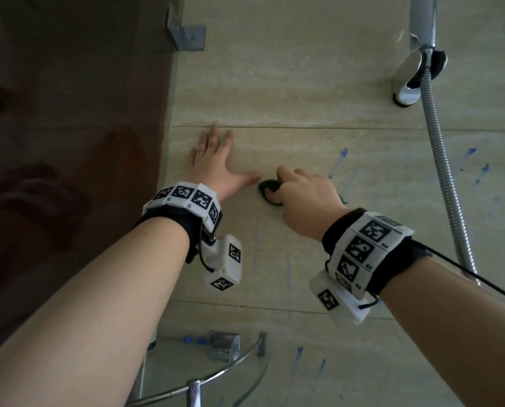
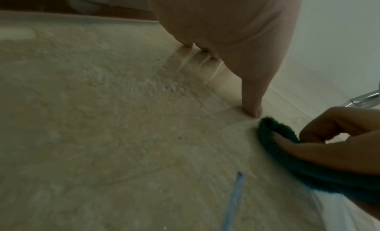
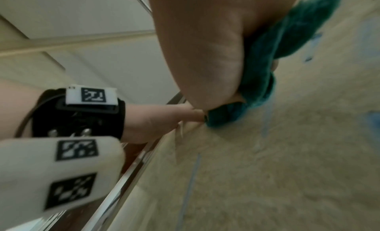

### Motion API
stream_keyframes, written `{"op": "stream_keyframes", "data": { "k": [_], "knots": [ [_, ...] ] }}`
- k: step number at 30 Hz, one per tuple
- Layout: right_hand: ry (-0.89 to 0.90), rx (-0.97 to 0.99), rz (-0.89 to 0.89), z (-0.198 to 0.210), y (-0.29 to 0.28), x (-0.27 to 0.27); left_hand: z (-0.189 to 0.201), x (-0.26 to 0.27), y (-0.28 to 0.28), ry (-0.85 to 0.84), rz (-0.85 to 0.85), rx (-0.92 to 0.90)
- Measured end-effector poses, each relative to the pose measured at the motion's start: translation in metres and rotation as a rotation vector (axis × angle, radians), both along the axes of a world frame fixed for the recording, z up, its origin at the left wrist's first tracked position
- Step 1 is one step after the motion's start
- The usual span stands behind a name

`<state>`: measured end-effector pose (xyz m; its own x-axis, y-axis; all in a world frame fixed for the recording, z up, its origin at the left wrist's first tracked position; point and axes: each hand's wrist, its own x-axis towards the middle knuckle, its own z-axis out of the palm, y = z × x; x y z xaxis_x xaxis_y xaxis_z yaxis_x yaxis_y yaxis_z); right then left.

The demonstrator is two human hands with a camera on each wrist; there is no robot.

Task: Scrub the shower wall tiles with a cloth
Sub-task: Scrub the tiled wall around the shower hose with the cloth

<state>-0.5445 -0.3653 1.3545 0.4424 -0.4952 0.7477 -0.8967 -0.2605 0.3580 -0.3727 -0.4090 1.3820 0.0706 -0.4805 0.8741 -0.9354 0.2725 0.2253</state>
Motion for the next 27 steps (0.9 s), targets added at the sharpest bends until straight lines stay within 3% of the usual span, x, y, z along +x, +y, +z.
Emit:
{"op": "stream_keyframes", "data": {
  "k": [5, 11, 17, 23, 27],
  "knots": [
    [-0.211, -0.033, -0.038, 0.012, -0.001, -0.01, 0.0, -0.001, 0.003, 0.002, 0.001, 0.003],
    [0.03, 0.017, -0.024, -0.003, 0.002, -0.003, -0.001, -0.003, 0.002, 0.023, -0.005, -0.005],
    [-0.16, 0.026, -0.02, 0.002, 0.006, -0.017, 0.0, -0.004, 0.005, 0.004, 0.059, -0.001],
    [0.186, 0.22, -0.013, -0.02, 0.013, -0.012, 0.002, -0.018, 0.011, 0.002, 0.074, -0.042],
    [0.109, 0.24, 0.041, -0.01, 0.012, -0.033, 0.005, -0.04, 0.015, -0.028, 0.043, -0.061]
  ]
}}
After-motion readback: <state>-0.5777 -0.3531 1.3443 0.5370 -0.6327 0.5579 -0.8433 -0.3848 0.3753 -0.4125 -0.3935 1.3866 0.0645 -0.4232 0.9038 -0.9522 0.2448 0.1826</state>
